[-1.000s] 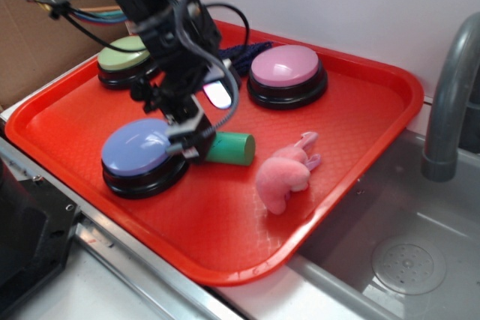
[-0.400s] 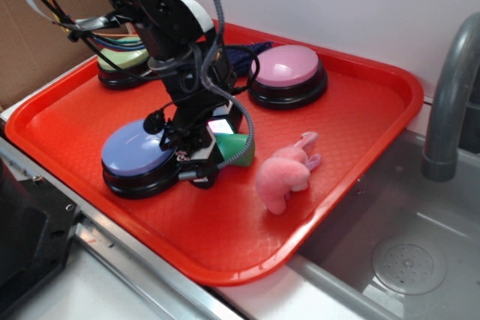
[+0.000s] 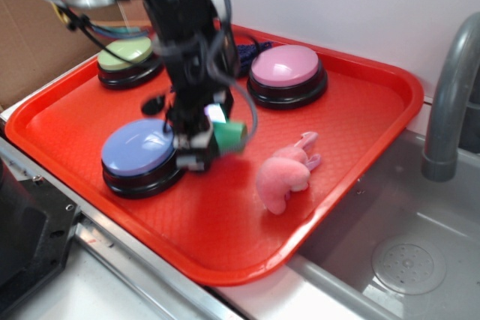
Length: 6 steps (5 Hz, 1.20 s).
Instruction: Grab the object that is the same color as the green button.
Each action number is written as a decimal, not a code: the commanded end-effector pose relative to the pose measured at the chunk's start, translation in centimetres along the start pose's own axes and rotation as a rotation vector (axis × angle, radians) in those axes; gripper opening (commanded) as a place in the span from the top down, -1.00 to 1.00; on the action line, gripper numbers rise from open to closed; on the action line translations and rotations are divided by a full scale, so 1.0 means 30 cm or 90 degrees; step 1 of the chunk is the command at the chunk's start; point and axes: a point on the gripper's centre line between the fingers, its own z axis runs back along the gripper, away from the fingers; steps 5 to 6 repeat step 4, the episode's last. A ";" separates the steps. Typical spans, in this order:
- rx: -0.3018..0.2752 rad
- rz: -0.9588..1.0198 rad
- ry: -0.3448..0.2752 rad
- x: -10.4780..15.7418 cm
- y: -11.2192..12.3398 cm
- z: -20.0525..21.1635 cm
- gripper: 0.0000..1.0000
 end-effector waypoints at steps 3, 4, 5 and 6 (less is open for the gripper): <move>0.073 0.622 0.035 -0.243 0.187 0.383 1.00; 0.045 0.656 0.064 -0.250 0.193 0.391 1.00; 0.045 0.656 0.064 -0.250 0.193 0.391 1.00; 0.045 0.656 0.064 -0.250 0.193 0.391 1.00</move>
